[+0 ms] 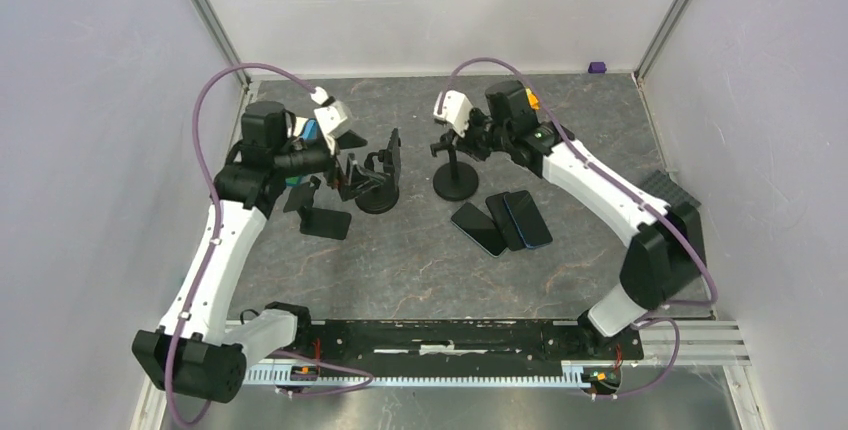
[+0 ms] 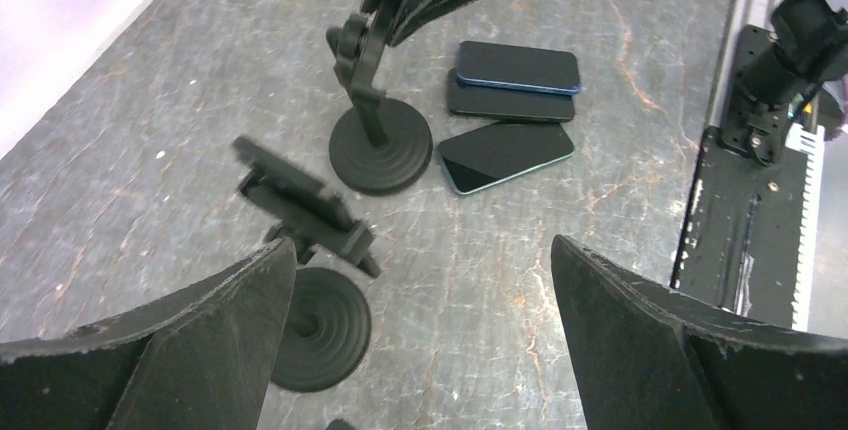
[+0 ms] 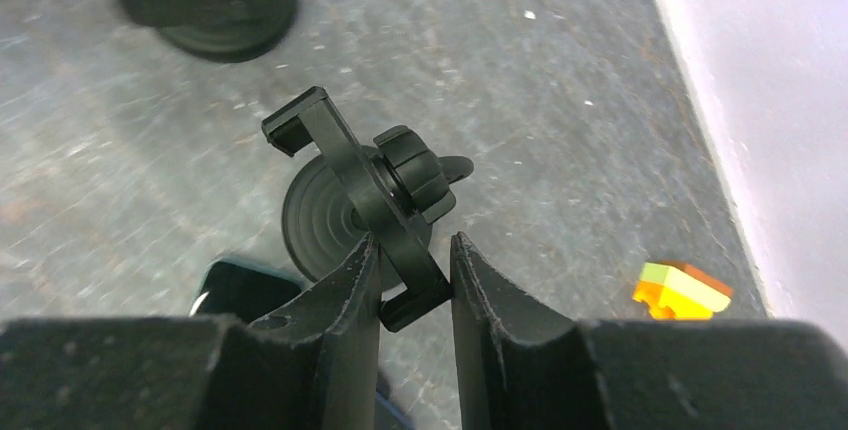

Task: Place the phone on the phone stand
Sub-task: Pick up the phone stand at the center of the board, then place the phone stand at the center of the board.

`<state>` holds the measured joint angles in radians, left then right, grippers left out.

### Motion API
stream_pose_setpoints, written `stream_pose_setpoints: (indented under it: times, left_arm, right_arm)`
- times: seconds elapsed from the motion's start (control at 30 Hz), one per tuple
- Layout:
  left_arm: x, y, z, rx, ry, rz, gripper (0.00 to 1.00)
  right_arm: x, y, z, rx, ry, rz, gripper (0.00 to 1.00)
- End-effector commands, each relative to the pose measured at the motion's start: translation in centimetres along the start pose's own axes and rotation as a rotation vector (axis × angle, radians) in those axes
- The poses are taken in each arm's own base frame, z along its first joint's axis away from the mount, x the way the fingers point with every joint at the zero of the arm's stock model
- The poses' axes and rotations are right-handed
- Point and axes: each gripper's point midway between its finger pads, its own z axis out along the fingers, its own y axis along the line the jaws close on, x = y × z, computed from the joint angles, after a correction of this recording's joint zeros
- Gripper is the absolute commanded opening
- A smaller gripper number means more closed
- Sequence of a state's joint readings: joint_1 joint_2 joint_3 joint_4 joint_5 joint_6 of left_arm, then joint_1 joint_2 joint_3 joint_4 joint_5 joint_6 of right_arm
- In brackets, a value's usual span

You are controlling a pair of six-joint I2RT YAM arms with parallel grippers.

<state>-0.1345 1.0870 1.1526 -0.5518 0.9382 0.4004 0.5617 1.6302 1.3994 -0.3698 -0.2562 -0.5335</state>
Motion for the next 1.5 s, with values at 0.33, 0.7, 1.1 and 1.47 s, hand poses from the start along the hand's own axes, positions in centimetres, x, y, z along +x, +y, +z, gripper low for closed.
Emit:
stream_pose_setpoints:
  times: [0.33,0.7,1.1,1.47]
  left_arm:
    - [0.9,-3.9,1.5,0.015,0.056,0.082,1.00]
    - [5.5,-7.1,1.6,0.230,0.105,0.301,1.00]
    - [7.8,-9.9,5.7,0.437,0.091,0.529,0.93]
    - [9.3,-9.5,8.4,0.523,0.136,0.604,0.85]
  right_arm:
    - [-6.6,11.1,-7.0,-0.345,-0.343,-0.216,0.00]
    - [-5.9,18.5,-8.1,-0.569,-0.412,-0.381,0.01]
    - [-3.1,20.3,-7.5,-0.605,-0.387,-0.461,0.15]
    - [-2.2,18.6,-8.3,-0.506,-0.304,-0.447,0.60]
